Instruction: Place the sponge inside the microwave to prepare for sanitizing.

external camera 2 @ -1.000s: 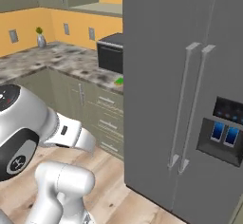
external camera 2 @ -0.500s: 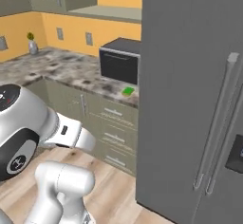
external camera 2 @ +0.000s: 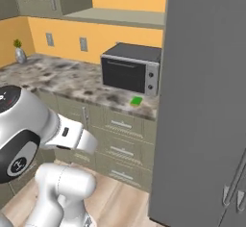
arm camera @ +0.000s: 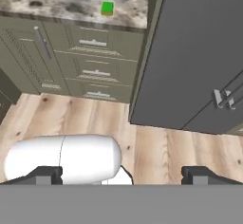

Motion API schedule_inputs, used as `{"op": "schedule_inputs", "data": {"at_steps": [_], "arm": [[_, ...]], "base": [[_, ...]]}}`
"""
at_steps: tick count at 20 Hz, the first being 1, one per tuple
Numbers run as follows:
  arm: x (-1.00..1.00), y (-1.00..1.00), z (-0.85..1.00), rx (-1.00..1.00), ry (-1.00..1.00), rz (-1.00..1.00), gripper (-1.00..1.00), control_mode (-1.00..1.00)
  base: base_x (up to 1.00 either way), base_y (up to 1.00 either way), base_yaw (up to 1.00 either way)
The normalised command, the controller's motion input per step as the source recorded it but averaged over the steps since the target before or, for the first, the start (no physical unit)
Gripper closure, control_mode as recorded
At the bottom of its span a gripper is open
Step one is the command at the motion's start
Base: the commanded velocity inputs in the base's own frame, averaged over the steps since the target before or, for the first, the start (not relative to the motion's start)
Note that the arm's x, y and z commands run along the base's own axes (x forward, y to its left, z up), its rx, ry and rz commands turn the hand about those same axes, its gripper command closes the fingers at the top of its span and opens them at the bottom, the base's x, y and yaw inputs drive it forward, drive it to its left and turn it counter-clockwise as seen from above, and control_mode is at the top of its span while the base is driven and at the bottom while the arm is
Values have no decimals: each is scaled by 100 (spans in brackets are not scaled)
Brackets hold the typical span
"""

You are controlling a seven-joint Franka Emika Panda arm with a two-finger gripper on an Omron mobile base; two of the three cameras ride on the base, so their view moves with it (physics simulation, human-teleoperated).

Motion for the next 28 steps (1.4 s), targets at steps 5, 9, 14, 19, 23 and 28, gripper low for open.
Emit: {"op": "schedule_inputs", "data": {"at_steps": [5, 9, 14, 19, 23, 28], "arm": [[0, 0, 0, 0, 0, 0, -100, 100], [0, 0, 0, 0, 0, 0, -100, 100], [0, 0, 0, 0, 0, 0, -100, 100], [0, 0, 0, 0, 0, 0, -100, 100], [0, 0, 0, 0, 0, 0, -100, 100], [0, 0, 0, 0, 0, 0, -100, 100]], "base": [[55, 67, -13], [76, 54, -1], [84, 37, 0], [74, 18, -1], [49, -3, -8], [49, 0, -20]]}}
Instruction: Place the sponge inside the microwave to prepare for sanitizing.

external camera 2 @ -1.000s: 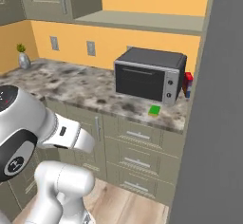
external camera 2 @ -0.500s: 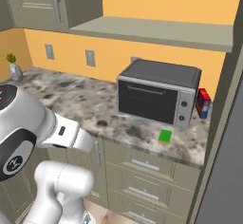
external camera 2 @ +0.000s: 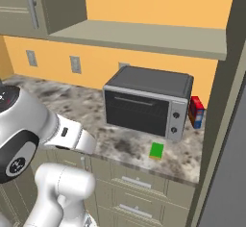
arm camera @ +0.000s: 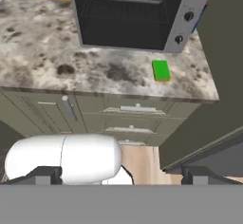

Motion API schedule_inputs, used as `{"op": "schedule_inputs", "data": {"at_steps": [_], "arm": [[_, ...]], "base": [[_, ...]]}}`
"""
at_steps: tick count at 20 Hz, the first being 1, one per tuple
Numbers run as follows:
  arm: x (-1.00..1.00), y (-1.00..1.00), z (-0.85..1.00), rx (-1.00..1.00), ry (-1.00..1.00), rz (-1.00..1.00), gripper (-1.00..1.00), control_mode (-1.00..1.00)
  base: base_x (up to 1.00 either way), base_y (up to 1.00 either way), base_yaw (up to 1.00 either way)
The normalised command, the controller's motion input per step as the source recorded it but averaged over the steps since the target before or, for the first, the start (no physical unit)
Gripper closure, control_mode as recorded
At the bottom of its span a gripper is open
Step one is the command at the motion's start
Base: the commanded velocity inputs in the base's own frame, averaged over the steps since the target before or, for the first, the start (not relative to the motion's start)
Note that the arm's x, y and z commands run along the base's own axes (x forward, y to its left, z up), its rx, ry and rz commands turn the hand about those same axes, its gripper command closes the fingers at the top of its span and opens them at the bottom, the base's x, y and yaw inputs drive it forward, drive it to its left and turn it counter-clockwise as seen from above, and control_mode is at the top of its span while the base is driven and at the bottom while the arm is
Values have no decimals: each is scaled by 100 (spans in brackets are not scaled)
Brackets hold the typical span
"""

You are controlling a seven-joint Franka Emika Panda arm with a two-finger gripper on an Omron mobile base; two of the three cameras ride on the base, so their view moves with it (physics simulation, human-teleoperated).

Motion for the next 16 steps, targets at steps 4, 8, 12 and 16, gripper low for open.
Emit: {"op": "schedule_inputs", "data": {"at_steps": [4, 8, 12, 16], "arm": [[0, 0, 0, 0, 0, 0, -100, 100], [0, 0, 0, 0, 0, 0, -100, 100], [0, 0, 0, 0, 0, 0, -100, 100], [0, 0, 0, 0, 0, 0, -100, 100]], "base": [[54, 2, -22], [27, 5, -14], [4, 0, 0], [0, 0, 0]]}}
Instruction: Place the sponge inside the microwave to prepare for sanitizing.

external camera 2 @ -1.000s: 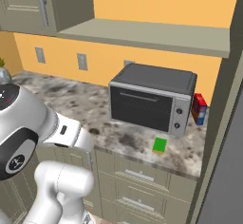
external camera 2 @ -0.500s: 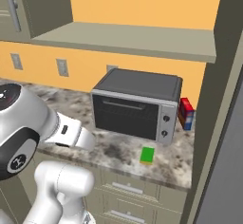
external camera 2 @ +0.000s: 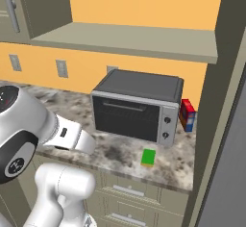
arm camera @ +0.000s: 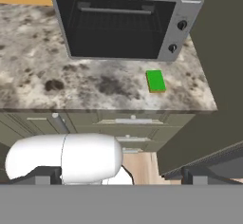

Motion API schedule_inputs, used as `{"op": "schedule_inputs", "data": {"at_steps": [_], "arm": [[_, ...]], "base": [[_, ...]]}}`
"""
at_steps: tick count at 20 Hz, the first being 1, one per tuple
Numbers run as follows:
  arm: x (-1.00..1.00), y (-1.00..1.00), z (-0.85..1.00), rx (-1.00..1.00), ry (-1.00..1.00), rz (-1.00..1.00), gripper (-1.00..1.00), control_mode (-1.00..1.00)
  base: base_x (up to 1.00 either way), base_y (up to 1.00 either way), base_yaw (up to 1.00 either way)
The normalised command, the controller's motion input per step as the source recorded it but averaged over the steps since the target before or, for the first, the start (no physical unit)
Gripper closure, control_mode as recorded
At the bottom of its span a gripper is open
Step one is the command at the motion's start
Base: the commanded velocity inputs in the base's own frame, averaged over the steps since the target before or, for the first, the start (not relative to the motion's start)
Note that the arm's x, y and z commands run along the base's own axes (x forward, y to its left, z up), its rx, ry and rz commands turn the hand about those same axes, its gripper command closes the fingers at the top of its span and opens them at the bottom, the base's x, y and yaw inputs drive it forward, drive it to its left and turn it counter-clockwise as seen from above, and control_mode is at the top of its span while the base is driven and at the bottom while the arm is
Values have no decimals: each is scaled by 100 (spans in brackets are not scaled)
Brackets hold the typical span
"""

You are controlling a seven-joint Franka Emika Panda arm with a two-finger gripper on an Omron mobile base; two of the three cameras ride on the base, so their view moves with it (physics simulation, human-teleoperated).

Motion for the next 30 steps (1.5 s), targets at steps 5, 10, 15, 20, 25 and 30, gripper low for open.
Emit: {"op": "schedule_inputs", "data": {"at_steps": [5, 10, 15, 20, 25, 30], "arm": [[0, 0, 0, 0, 0, 0, -100, 100], [0, 0, 0, 0, 0, 0, -100, 100], [0, -2, 0, 1, 0, 0, -100, -100], [0, -16, 2, 5, 9, -5, -100, -100], [0, -26, 0, 3, 17, -8, -100, -100], [3, -22, 0, 0, 26, -12, -100, -100]], "base": [[0, 0, 1], [0, 0, 1], [0, 0, 0], [0, 0, 0], [0, 0, 0], [0, 0, 0]]}}
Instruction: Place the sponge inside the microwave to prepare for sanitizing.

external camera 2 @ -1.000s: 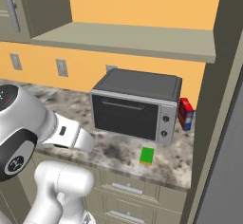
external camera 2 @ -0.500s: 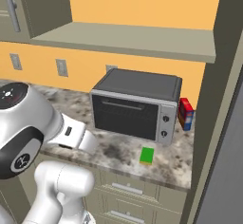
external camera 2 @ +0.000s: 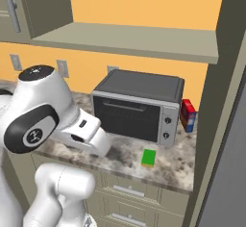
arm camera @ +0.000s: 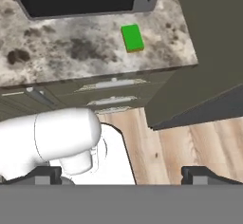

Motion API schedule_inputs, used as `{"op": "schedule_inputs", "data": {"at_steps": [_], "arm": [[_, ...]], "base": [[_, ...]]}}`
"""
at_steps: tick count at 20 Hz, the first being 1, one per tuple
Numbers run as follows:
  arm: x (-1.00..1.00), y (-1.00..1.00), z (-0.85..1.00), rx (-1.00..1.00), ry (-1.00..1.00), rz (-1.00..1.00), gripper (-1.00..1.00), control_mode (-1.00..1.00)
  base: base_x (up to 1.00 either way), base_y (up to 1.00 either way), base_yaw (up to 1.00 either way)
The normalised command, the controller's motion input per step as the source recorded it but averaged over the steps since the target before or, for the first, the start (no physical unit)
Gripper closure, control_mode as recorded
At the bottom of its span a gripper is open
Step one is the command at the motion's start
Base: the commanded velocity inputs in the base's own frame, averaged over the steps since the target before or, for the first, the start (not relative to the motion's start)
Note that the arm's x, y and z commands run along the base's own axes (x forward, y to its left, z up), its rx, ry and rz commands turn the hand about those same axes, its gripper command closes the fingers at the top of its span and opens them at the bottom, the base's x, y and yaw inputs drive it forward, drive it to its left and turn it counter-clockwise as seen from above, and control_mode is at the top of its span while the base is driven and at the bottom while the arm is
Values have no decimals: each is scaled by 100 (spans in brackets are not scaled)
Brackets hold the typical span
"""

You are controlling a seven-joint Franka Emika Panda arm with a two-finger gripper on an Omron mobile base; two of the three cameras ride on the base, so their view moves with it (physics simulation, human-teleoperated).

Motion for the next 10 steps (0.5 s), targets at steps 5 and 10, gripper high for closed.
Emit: {"op": "schedule_inputs", "data": {"at_steps": [5, 10], "arm": [[4, -23, -6, 3, 14, -4, -100, -100], [17, -14, -21, 14, 6, 0, -100, -100]], "base": [[0, 0, 0], [0, 0, 0]]}}
